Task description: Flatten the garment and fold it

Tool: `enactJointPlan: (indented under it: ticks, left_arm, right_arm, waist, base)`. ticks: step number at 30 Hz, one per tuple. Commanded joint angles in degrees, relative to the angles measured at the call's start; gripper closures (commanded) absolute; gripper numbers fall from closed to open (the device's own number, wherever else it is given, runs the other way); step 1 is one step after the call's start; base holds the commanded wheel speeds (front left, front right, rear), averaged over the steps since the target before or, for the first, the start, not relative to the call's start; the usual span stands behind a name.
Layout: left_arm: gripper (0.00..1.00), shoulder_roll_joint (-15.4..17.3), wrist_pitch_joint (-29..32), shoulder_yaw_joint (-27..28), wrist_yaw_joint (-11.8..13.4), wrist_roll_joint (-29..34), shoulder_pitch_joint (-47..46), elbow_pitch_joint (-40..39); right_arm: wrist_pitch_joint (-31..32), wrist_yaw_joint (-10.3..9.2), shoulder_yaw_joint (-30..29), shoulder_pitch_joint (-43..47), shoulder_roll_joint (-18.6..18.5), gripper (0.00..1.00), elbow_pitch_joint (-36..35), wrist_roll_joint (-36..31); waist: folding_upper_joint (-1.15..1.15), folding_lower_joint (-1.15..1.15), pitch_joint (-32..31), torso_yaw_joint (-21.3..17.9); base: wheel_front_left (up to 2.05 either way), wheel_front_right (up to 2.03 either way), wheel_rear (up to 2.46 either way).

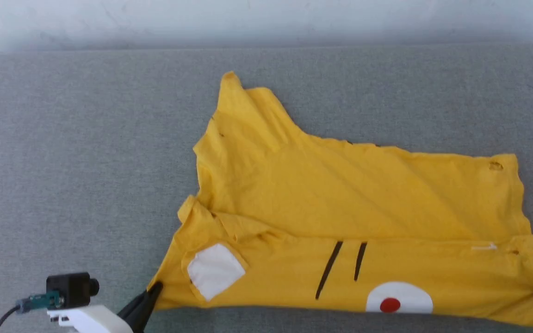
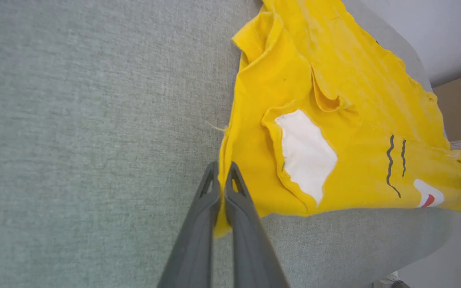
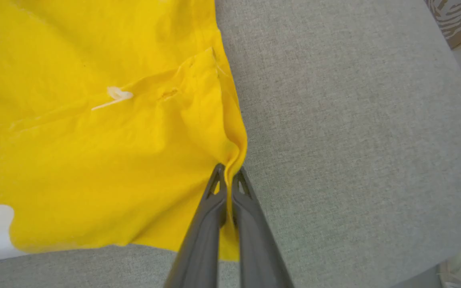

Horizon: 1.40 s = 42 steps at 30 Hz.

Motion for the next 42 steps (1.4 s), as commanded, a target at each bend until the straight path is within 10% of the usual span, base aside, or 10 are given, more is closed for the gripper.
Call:
enactJointPlan:
  ticks: [1,17,20,22,23,24,25,42]
  left_arm:
    - [1.00,0.18,0.20,0.60,0.85,-0.63,1.92,-0.67]
    - [1.00,-1.54,2.14,0.23,2.69,-4.92,10.27,-1.88]
    - [1.00,-1.65,1.92,0.07,2.73,-4.70,9.89,-1.61]
    - [1.00,-1.84,1.72,-0.01,2.59,-4.72,9.33,-1.56]
    - [0.57,-2.06,1.37,0.10,2.49,-4.81,8.97,-1.61]
    - [0.09,-2.27,1.19,0.09,2.25,-5.06,8.68,-1.68]
    - [0.00,-2.47,1.23,-0.04,1.86,-5.51,8.49,-1.82]
    - [0.00,-2.39,-17.14,5.81,-0.63,6.58,-9.74,-5.75]
  right_arm:
    - [0.11,-0.06,-0.65,1.00,-0.08,1.00,-0.03,0.44]
    - [-0.40,-0.06,0.70,4.87,-0.08,1.00,4.33,1.84]
    - [-0.37,-0.06,0.84,4.98,-0.08,0.89,4.58,1.63]
    - [-0.36,-0.06,1.09,4.86,-0.08,0.52,4.67,1.68]
    - [-0.53,-0.06,1.20,4.77,-0.08,0.00,4.67,1.91]
    - [-0.84,-0.06,1.16,4.66,-0.08,0.00,4.69,2.14]
    - [-1.03,-0.06,1.15,4.54,-0.08,0.00,4.74,2.23]
    - [-19.16,-0.06,5.31,-6.98,-0.08,0.00,-4.63,-5.03]
  waist:
    - [0.00,0.00,-1.76,1.00]
    - [0.00,0.00,-3.98,3.38]
    - [0.00,0.00,-4.11,3.31]
    - [0.00,0.00,-4.13,3.15]
    - [0.00,0.00,-4.14,3.04]
    - [0.00,0.00,-4.13,2.91]
    - [0.00,0.00,-4.07,2.77]
    - [0.00,0.00,2.01,0.65]
  base:
    - [0.00,0.00,0.00]
    - [0.00,0.00,0.00]
    - [0.00,0.00,0.00]
    - [0.00,0.00,0.00]
    - [0.00,0.00,0.00]
    - [0.00,0.00,0.00]
    - [0.00,0.00,0.00]
    - [0.00,0.00,0.00]
